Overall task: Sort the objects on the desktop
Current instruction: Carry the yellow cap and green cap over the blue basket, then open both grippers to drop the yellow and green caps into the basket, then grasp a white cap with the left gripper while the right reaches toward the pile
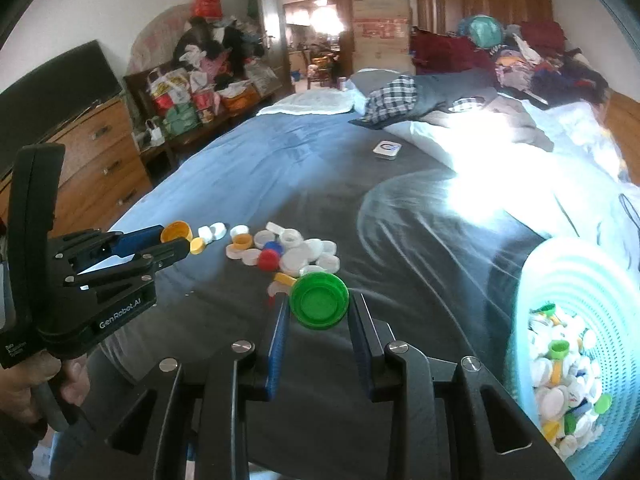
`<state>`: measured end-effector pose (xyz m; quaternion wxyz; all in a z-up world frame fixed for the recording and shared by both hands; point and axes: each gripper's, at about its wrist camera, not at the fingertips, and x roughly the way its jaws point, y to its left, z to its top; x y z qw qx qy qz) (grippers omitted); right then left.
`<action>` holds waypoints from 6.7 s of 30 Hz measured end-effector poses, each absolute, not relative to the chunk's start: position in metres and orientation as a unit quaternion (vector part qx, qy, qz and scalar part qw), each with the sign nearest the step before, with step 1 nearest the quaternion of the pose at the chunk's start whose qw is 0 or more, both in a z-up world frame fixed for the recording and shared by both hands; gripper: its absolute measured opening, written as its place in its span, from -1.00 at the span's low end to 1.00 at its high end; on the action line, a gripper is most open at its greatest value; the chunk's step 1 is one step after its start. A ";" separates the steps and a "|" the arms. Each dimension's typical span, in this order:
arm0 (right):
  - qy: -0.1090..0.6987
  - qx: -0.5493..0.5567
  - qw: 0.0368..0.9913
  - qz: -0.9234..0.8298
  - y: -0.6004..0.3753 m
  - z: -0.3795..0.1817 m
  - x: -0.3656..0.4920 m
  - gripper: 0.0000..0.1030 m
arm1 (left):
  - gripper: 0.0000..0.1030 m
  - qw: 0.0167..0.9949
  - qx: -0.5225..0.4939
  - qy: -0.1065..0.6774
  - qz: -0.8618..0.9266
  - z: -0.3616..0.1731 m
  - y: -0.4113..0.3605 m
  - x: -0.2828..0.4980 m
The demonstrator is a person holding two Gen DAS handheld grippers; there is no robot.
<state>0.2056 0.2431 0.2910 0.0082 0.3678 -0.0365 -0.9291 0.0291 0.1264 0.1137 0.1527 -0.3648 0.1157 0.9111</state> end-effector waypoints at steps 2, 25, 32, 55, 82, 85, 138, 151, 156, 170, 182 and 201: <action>-0.041 0.364 0.002 -0.931 0.252 0.294 0.211 -0.38 | -0.53 0.159 -0.366 0.117 0.909 0.115 0.134 0.031; -0.096 0.331 -0.106 -0.933 0.381 0.320 0.271 -0.38 | -0.53 0.288 -0.372 0.135 0.872 0.142 0.281 0.056; -0.105 0.324 -0.129 -0.931 0.415 0.326 0.280 -0.38 | -0.53 0.321 -0.363 0.137 0.864 0.157 0.329 0.059; -0.148 0.313 -0.203 -0.916 0.502 0.335 0.311 -0.38 | -0.53 0.401 -0.388 0.181 0.810 0.158 0.450 0.078; -0.158 0.323 -0.198 -0.912 0.503 0.320 0.312 -0.37 | -0.53 0.395 -0.400 0.188 0.805 0.143 0.461 0.080; -0.158 0.325 -0.198 -0.911 0.502 0.318 0.312 -0.37 | -0.53 0.392 -0.402 0.185 0.806 0.140 0.459 0.078; -0.036 0.387 0.009 -0.921 0.286 0.264 0.156 0.35 | 0.01 0.244 -0.474 -0.128 0.836 -0.008 0.047 -0.059; 0.097 0.433 -0.044 -0.895 0.216 0.153 0.084 0.18 | 0.01 0.249 -0.454 -0.150 0.842 0.006 0.000 -0.026; 0.056 0.374 0.010 -0.926 0.194 0.177 0.087 0.26 | 0.01 0.246 -0.459 -0.160 0.839 -0.002 -0.008 -0.026; 0.053 0.351 -0.008 -0.935 0.205 0.196 0.053 0.29 | 0.01 0.248 -0.461 -0.177 0.833 -0.010 -0.018 -0.026; -0.035 0.399 -0.019 -0.916 0.233 0.186 0.105 0.30 | 0.01 0.211 -0.436 -0.091 0.870 0.004 0.005 -0.037; -0.043 0.400 0.140 -0.905 0.183 0.181 0.113 -0.14 | -0.56 0.187 -0.434 -0.062 0.879 0.001 0.016 -0.038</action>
